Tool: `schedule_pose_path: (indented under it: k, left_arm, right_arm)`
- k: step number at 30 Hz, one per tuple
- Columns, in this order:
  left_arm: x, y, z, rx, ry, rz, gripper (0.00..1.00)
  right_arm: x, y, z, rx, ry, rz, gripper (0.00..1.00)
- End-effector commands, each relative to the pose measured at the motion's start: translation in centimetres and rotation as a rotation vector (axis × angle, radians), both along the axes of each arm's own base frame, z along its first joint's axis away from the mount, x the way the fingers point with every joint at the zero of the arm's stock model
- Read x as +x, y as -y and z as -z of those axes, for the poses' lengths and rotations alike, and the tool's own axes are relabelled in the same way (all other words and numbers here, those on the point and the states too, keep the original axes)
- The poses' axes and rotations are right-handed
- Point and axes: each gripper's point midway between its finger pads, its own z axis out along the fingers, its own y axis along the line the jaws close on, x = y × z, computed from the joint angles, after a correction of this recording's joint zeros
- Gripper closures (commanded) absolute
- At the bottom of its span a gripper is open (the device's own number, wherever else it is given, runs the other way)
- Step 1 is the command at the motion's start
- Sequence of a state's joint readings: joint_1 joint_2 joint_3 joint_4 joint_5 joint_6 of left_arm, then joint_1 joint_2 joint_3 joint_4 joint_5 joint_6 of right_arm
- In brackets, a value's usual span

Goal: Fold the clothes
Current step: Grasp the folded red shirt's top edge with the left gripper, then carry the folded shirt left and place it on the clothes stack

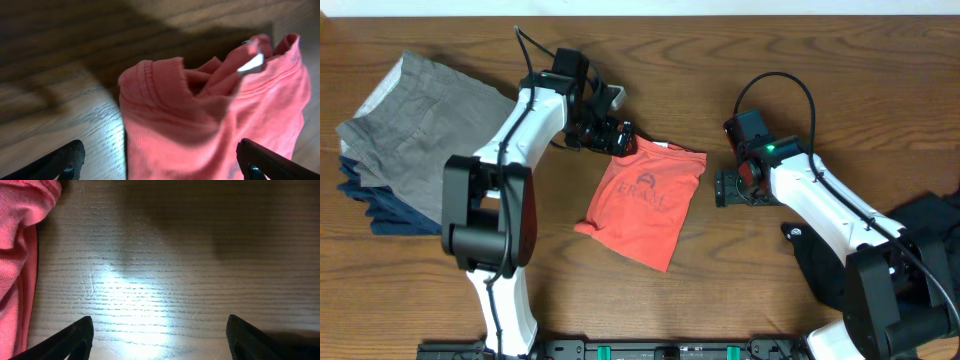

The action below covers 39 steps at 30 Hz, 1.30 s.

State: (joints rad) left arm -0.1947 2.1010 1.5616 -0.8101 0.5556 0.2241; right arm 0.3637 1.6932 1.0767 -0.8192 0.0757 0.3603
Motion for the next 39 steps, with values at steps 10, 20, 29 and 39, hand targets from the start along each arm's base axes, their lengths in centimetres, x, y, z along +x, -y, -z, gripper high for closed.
schedule_pose_path:
  k: [10, 20, 29, 39]
  left_arm:
    - [-5.3, 4.5, 5.3, -0.196, -0.298, 0.087, 0.21]
    - [-2.7, 3.3, 4.0, -0.164, -0.220, 0.030, 0.94]
    - [2.4, -4.2, -7.0, -0.043, 0.074, -0.208, 0.94]
    - [3.6, -16.7, -18.4, 0.098, 0.420, -0.528, 0.94]
  right_arm:
    - [0.4, -0.1, -0.4, 0.011, 0.009, 0.021, 0.17]
    - [0.4, 0.0, -0.4, 0.006, 0.008, 0.021, 0.17]
    - [0.4, 0.1, -0.4, 0.003, 0.009, 0.022, 0.17]
    - [0.5, 0.1, -0.4, 0.001, 0.015, 0.023, 0.17]
